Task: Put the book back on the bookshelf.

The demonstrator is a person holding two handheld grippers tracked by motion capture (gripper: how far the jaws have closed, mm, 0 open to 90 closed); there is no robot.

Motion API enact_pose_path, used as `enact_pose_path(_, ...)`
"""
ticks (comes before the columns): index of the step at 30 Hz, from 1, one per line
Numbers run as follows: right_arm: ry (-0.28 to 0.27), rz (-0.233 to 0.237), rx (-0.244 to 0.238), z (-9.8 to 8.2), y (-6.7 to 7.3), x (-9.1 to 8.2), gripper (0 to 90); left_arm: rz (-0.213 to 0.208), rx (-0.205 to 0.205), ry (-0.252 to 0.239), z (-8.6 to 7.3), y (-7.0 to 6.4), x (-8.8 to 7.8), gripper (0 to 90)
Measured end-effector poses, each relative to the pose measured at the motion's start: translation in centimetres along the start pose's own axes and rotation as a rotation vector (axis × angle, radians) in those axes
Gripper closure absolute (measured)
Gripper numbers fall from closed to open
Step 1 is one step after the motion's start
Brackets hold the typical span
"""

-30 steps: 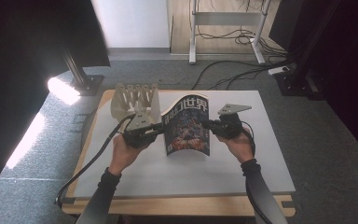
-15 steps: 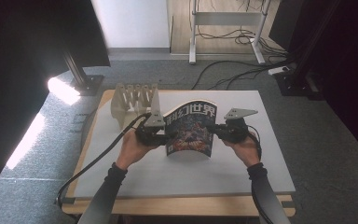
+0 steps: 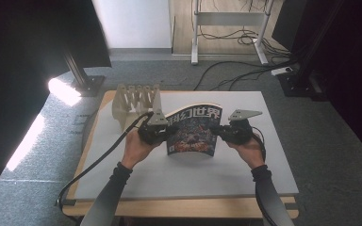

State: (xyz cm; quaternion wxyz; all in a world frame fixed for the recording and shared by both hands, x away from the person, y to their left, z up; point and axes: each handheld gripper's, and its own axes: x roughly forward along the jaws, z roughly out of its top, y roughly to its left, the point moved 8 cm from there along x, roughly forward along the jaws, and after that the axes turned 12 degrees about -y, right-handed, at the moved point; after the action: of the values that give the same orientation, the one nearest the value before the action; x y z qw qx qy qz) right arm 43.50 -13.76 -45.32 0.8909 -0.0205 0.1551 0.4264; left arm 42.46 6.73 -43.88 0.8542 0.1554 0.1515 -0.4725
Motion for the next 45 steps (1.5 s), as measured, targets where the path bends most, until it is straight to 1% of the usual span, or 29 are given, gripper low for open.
enact_pose_path(1,0.001,-0.003,-0.004,0.0,-0.1,0.0,73.7,0.0,0.0,0.0,0.0,0.0,0.0,82.3)
enact_pose_path(3,0.005,-0.032,-0.012,-0.2,-0.4,-0.1,67.7,-0.011,0.01,-0.02,-0.1,0.0,-0.1,82.4)
enact_pose_path(4,0.005,-0.032,-0.012,-0.2,-0.4,-0.1,67.7,-0.011,0.01,-0.02,-0.1,0.0,-0.1,82.5)
enact_pose_path(5,0.001,-0.059,-0.009,-0.4,-0.7,-0.2,60.2,-0.018,-0.001,-0.03,-0.1,0.0,-0.2,82.5)
enact_pose_path(6,0.003,-0.071,-0.011,-0.6,-0.9,-0.3,57.9,-0.019,-0.002,-0.03,-0.1,0.0,-0.3,82.6)
enact_pose_path(7,0.003,-0.071,-0.011,-0.6,-0.9,-0.3,57.9,-0.019,-0.002,-0.03,-0.1,0.0,-0.3,82.6)
enact_pose_path(8,0.007,-0.092,-0.011,-1.0,-1.3,-0.6,51.2,-0.023,-0.009,-0.035,-0.1,0.1,-0.4,82.6)
enact_pose_path(10,0.008,-0.101,-0.009,-1.4,-1.6,-0.8,47.4,-0.03,-0.027,-0.038,-0.2,0.2,-0.8,82.7)
enact_pose_path(11,0.008,-0.101,-0.009,-1.4,-1.6,-0.8,47.4,-0.03,-0.027,-0.038,-0.2,0.2,-0.8,82.7)
enact_pose_path(12,0.011,-0.105,-0.002,-1.7,-1.6,-0.9,45.0,-0.03,-0.033,-0.038,-0.3,0.3,-1.0,82.7)
enact_pose_path(13,0.018,-0.109,0.0,-2.2,-1.8,-1.0,40.5,-0.029,-0.044,-0.038,-0.4,0.5,-1.4,82.8)
enact_pose_path(14,0.018,-0.109,0.0,-2.2,-1.8,-1.0,40.5,-0.029,-0.044,-0.038,-0.4,0.5,-1.4,82.7)
enact_pose_path(15,0.032,-0.123,-0.004,-2.8,-1.9,-1.1,36.3,-0.029,-0.051,-0.036,-0.4,0.5,-1.6,82.7)
enact_pose_path(18,0.048,-0.13,-0.005,-3.7,-1.9,-1.1,33.1,-0.027,-0.074,-0.036,-0.5,0.9,-2.5,82.8)
enact_pose_path(19,0.048,-0.13,-0.005,-3.7,-1.9,-1.1,33.1,-0.027,-0.074,-0.036,-0.5,0.9,-2.5,82.8)
enact_pose_path(20,0.059,-0.136,-0.001,-4.4,-1.9,-1.1,30.4,-0.024,-0.081,-0.036,-0.5,1.1,-2.9,82.8)
enact_pose_path(22,0.064,-0.136,0.003,-4.6,-1.9,-1.0,29.2,-0.02,-0.084,-0.038,-0.5,1.2,-3.2,82.8)
enact_pose_path(23,0.087,-0.136,0.007,-5.5,-1.8,-0.9,27.6,-0.012,-0.086,-0.039,-0.5,1.3,-3.8,82.8)
enact_pose_path(26,0.097,-0.139,-0.002,-6.6,-1.8,-0.9,27.3,-0.001,-0.1,-0.044,-0.6,1.5,-4.5,82.8)
enact_pose_path(29,0.114,-0.147,-0.004,-7.8,-1.9,-0.9,25.3,-0.001,-0.116,-0.045,-0.7,1.7,-5.3,82.8)
enact_pose_path(32,0.126,-0.162,0.007,-8.9,-2.1,-1.0,20.5,0.005,-0.123,-0.043,-0.8,1.9,-5.9,82.8)
enact_pose_path(34,0.135,-0.179,0.024,-9.7,-2.2,-1.0,15.5,0.009,-0.125,-0.043,-0.8,2.0,-6.3,82.9)
enact_pose_path(36,0.147,-0.199,0.031,-10.4,-2.3,-1.0,13.0,0.016,-0.13,-0.043,-0.9,2.1,-6.9,82.9)
enact_pose_path(40,0.161,-0.225,0.038,-11.7,-2.4,-1.1,11.3,0.033,-0.138,-0.044,-1.0,2.4,-8.0,82.9)
enact_pose_path(43,0.178,-0.247,0.044,-12.5,-2.5,-1.1,5.4,0.046,-0.15,-0.045,-1.2,2.6,-8.8,82.9)
enact_pose_path(45,0.196,-0.263,0.036,-13.2,-2.6,-0.9,2.1,0.054,-0.159,-0.051,-1.3,2.8,-9.3,82.9)
